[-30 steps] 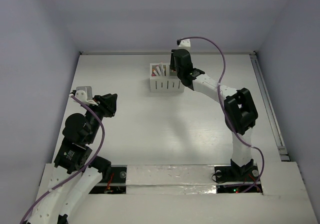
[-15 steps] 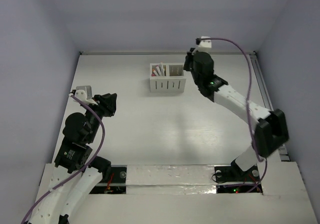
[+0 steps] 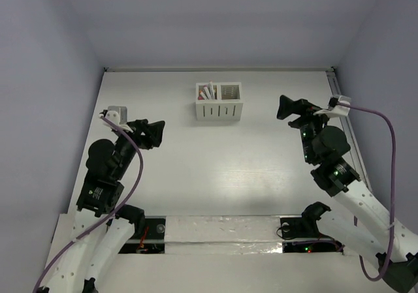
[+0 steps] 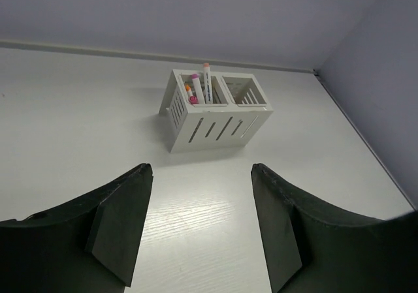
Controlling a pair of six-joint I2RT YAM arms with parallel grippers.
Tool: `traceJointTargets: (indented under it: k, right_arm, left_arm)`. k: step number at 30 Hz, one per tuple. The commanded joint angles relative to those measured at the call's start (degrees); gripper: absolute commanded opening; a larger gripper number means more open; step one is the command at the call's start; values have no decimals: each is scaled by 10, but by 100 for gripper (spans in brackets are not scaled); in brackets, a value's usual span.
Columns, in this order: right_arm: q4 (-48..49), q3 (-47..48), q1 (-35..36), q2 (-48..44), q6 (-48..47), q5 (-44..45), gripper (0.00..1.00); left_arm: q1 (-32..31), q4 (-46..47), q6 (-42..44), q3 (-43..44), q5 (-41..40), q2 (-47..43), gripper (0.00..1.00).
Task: Sort the stationery into containers
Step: Reset both arms
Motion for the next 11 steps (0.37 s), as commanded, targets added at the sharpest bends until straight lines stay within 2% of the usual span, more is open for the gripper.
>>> traceJointTargets:
  k: [1,9,11]
  right_arm:
    - [-63,-14,-1,-33,13,33,100]
    - [-74,-20,-1,-69,29,11,100]
    - [-83,-10,-1,-59,34,1,100]
  left_arm:
    - [11,37,-10,-3,49,5,59]
    - [17,93,-49,13,75,-20,59]
    - [17,106,-61,8,98,-16,66]
